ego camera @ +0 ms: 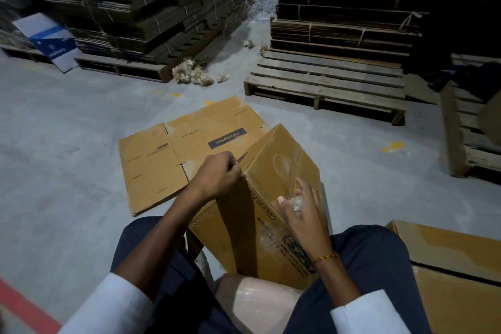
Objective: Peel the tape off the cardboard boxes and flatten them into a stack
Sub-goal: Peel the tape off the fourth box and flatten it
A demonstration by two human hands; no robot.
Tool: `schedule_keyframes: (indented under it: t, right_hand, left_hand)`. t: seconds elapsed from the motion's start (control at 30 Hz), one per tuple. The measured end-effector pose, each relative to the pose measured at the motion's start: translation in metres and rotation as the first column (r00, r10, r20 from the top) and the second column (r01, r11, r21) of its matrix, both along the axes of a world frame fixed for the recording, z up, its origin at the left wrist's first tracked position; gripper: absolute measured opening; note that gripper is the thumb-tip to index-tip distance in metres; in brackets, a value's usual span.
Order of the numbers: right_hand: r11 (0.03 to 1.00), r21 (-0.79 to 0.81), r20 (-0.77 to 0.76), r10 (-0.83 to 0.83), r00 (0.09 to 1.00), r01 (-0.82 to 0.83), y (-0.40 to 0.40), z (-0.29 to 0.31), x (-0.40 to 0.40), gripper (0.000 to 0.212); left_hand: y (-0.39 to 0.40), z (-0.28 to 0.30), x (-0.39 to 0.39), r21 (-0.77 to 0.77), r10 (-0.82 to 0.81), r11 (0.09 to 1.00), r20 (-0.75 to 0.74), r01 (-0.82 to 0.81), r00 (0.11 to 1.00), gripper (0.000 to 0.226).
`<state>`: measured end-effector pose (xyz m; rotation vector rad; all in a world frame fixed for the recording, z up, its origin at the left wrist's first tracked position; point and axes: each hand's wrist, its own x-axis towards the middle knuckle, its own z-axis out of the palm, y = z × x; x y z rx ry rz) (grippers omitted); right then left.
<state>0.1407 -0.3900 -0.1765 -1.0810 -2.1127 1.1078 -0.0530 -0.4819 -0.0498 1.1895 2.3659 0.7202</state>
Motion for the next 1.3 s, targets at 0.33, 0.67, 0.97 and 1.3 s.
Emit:
schedule_keyframes:
  t: [0.33,0.67,0.97,1.3]
  right_hand:
    - [1.000,0.003,-0.019,0.029,0.999,-0.029,0.002,-0.002,-0.001,0.061]
    - [1.000,0.004,-0.008,0.028,1.000,-0.028,0.004,-0.006,-0.003,0.060]
    - [1.000,-0.011,-0.008,0.028,1.000,-0.028,0.003,-0.009,-0.007,0.058]
    - [0.999,-0.014,0.015,0.050,0.999,-0.050,0.003,-0.005,-0.005,0.058]
  left_hand:
    - [-0.015,-0.004,0.005,0.196,-0.017,0.980,-0.001,0.017,1.000,0.013]
    - [-0.015,-0.014,0.005,0.207,-0.201,0.945,-0.239,0.252,0.950,0.012]
    - [-0.030,-0.006,-0.022,0.337,-0.043,0.941,0.065,0.019,0.997,0.034]
    - [-0.033,-0.009,-0.007,0.002,-0.105,0.994,-0.199,0.108,0.974,0.016]
